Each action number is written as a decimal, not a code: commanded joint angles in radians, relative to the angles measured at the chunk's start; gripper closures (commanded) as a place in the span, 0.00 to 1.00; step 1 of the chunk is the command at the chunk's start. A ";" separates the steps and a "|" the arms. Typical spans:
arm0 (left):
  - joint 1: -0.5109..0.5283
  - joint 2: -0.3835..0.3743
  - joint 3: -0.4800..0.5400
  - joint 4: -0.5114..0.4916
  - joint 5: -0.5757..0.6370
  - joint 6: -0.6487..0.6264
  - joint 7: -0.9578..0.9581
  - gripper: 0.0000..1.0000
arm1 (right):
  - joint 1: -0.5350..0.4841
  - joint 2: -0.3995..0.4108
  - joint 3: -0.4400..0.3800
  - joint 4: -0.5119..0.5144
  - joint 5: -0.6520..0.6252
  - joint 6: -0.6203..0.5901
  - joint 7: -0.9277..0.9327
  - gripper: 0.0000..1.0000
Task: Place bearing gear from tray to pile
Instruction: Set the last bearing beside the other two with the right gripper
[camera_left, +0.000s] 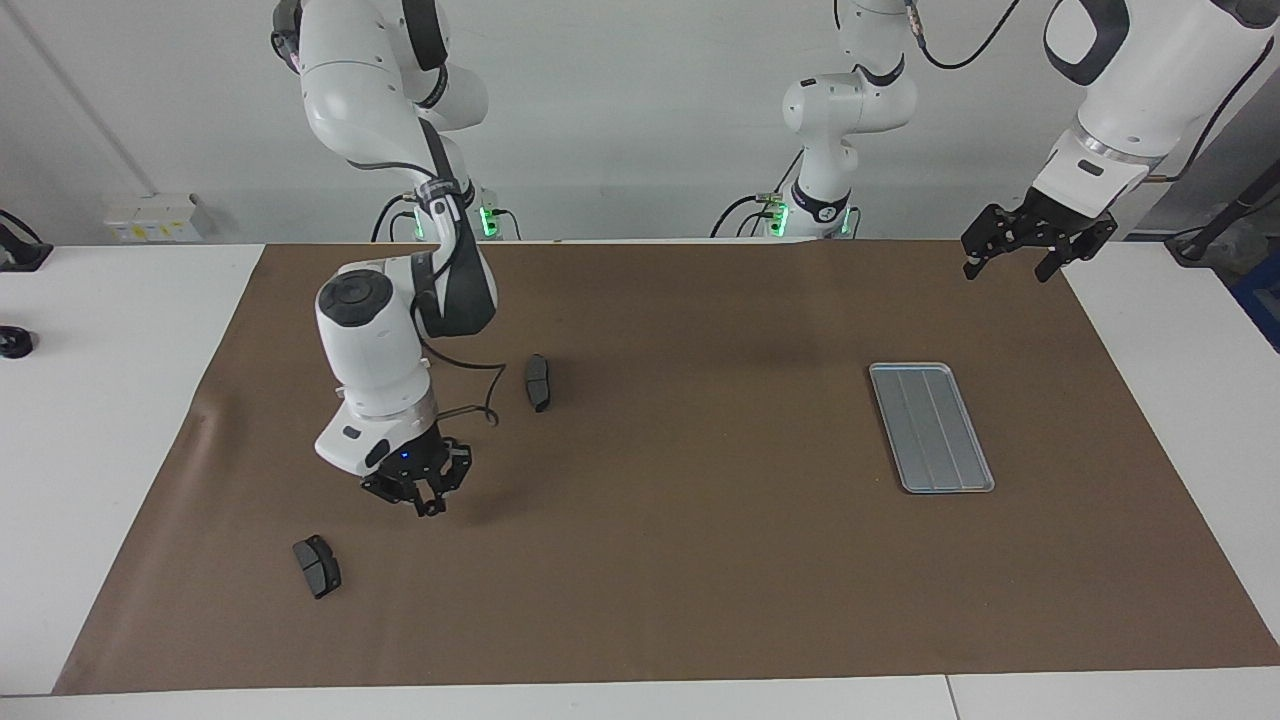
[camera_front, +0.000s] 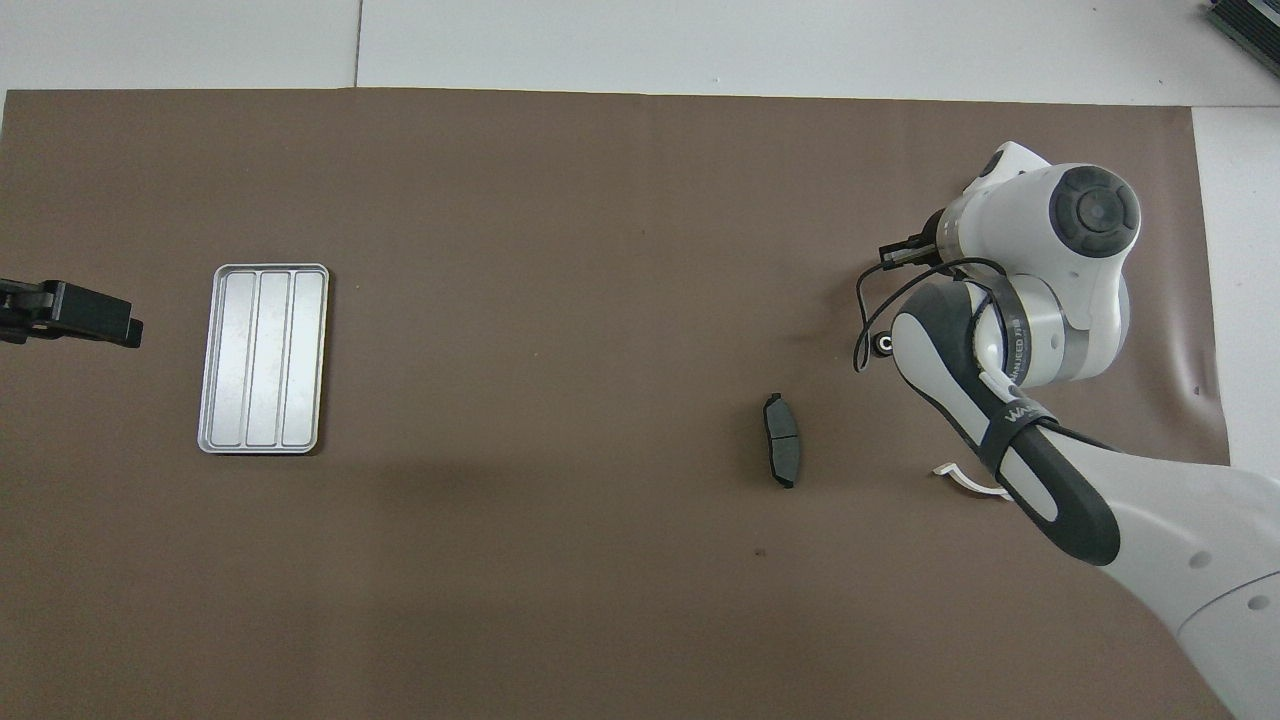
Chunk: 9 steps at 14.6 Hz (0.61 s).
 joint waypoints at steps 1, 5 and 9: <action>0.012 -0.025 -0.007 -0.024 0.013 -0.001 0.007 0.00 | -0.020 -0.046 0.019 -0.066 0.022 0.018 -0.025 1.00; 0.012 -0.025 -0.007 -0.024 0.013 -0.001 0.007 0.00 | -0.030 -0.040 0.021 -0.086 0.022 0.045 -0.031 0.00; 0.010 -0.025 -0.007 -0.024 0.013 -0.001 0.007 0.00 | -0.021 -0.098 0.022 -0.034 0.023 -0.043 0.070 0.00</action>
